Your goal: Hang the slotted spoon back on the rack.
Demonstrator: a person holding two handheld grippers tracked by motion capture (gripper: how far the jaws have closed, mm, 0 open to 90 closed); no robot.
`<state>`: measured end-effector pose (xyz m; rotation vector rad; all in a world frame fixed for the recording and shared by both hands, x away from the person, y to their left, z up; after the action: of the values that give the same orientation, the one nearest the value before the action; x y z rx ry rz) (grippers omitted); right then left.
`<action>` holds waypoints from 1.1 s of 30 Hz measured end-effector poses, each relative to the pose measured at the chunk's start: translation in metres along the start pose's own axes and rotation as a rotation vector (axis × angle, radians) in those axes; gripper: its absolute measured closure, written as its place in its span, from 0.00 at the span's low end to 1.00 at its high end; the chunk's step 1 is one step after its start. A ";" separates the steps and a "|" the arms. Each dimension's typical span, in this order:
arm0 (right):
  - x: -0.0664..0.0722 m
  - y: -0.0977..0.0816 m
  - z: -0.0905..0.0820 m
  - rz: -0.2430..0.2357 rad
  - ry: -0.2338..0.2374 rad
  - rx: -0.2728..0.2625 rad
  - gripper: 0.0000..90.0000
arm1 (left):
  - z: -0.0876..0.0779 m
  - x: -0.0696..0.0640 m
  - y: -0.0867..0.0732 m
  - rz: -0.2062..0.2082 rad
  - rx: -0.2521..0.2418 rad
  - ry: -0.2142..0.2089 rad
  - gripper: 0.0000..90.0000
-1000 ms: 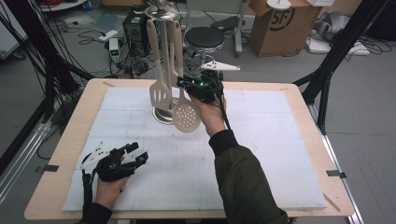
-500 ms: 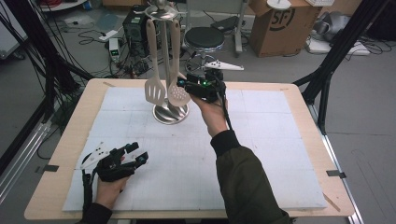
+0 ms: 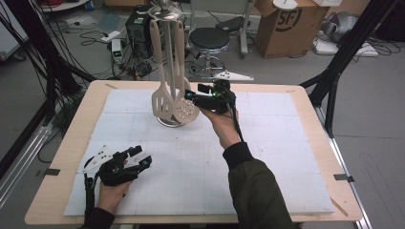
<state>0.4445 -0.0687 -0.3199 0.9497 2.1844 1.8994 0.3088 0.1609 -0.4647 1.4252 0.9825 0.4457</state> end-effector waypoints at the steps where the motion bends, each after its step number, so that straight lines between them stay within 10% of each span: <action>1: -0.001 -0.002 -0.002 -0.003 -0.006 -0.001 0.37 | 0.000 0.000 0.000 -0.001 0.000 -0.002 0.36; 33: -0.019 -0.066 -0.059 0.028 0.006 0.012 0.29 | 0.001 -0.001 -0.001 0.005 0.011 0.000 0.35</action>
<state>0.4069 -0.1311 -0.3735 0.9823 2.2003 1.9053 0.3089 0.1597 -0.4656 1.4382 0.9833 0.4447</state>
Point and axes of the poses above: each handheld gripper's, and its own axes: z roughly forward along the jaws, y roughly out of its top, x roughly to its left, the point moved 7 cm from there along z, roughly forward along the jaws, and after that the axes turned 10 degrees about y, right-handed, at the moved point
